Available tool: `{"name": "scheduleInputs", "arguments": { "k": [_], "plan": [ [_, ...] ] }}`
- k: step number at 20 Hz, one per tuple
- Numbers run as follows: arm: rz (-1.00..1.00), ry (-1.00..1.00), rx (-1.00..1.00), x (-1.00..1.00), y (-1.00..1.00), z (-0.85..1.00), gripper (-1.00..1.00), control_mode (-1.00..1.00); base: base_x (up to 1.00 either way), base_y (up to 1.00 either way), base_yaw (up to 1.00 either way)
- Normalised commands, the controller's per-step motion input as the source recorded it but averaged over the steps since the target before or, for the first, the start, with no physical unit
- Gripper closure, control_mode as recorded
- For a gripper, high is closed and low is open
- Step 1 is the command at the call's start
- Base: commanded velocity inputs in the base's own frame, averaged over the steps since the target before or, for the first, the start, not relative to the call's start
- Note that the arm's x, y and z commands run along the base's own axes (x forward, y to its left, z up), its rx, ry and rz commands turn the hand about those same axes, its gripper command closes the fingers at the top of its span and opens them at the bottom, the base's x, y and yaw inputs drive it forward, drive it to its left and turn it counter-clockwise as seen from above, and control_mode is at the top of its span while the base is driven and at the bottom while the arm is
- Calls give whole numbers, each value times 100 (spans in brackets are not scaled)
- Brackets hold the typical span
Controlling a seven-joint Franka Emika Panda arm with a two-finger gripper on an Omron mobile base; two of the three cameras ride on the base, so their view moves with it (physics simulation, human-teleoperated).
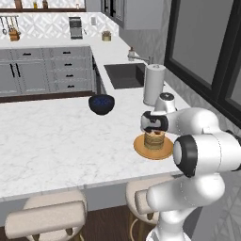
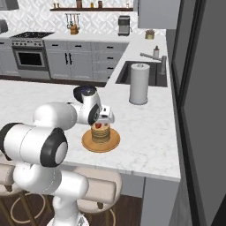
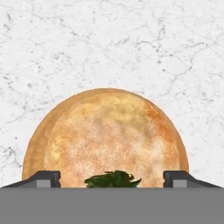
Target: Take the strawberry from the fridge and place it on top of the pancake, located on the dining counter.
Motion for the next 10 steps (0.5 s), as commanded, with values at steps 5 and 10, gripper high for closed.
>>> {"name": "scheduleInputs", "arguments": {
  "k": [5, 10],
  "plan": [
    [0, 0, -8, 2, 0, 48, -100, -100, 0, 0, 0],
    [0, 0, -17, -25, 18, 98, -100, -100, 0, 0, 0]
  ]
}}
